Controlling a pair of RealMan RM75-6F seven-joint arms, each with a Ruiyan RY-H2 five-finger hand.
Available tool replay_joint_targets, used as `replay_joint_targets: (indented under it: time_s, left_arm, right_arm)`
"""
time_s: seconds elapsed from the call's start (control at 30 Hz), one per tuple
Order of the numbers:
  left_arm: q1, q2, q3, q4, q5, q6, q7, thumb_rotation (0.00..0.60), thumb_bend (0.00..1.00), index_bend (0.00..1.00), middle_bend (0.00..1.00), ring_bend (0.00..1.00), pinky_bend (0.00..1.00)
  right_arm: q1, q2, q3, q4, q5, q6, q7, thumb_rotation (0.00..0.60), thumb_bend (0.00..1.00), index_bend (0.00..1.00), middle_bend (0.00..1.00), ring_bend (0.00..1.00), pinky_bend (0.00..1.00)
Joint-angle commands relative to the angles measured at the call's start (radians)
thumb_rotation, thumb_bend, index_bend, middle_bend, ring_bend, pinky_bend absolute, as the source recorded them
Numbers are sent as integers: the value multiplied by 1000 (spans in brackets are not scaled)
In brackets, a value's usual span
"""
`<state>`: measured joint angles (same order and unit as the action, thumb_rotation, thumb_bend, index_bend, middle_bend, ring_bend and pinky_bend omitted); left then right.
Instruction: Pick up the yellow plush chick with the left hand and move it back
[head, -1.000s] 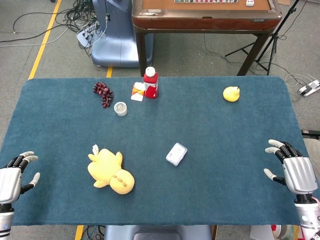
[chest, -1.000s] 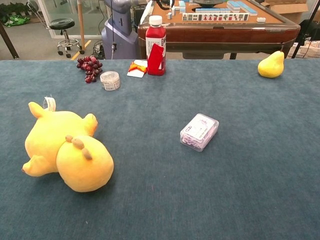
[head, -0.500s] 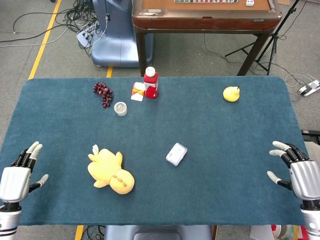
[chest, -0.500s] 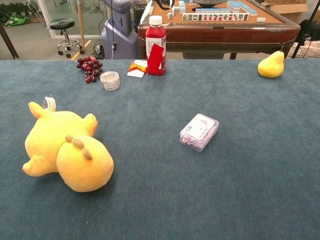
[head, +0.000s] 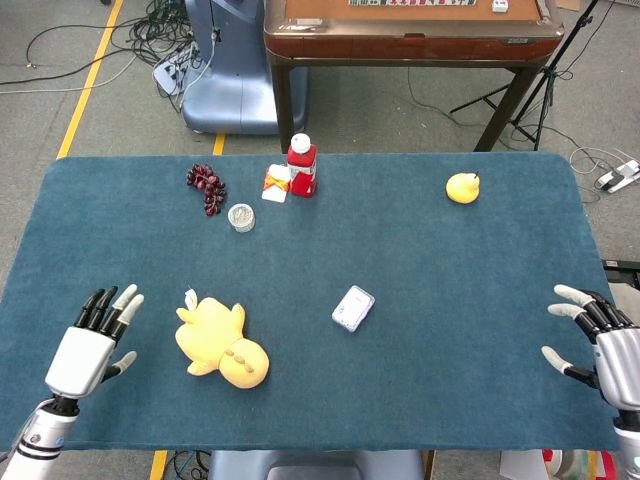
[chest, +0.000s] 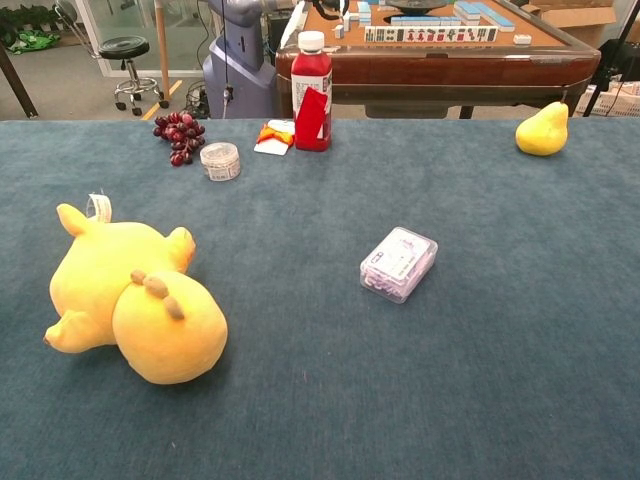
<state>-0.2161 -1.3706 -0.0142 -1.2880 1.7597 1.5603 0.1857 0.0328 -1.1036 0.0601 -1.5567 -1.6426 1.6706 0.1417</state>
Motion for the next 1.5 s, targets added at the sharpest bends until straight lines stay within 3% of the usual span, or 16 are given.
replay_joint_targets:
  time_s: [0.03,0.6,1.0,1.5]
  left_arm:
    - [-15,-2,15,-11,13,-27,21,600,0,0,0,0,29]
    - [-94,-61,38,-61,24,-182,183,600,0,0,0,0,0]
    - [-143,-65,45,-157,37,-232,193,600,0,0,0,0,0]
    - [-221,-33,-43,-330,-34,-317,322,600,0,0,0,0,0]
  right_arm:
    - [-1,2,-1,1,-2,1,7,600,0,375,261,207,446]
    - [-9,15,1,7,-3,14,50,600,0,375,264,206,446]
    - [-9,18,1,10,-5,14,61,600,0,375,265,206,446]
    - [-14,26,1,14,-6,20,86,600,0,375,265,206,446]
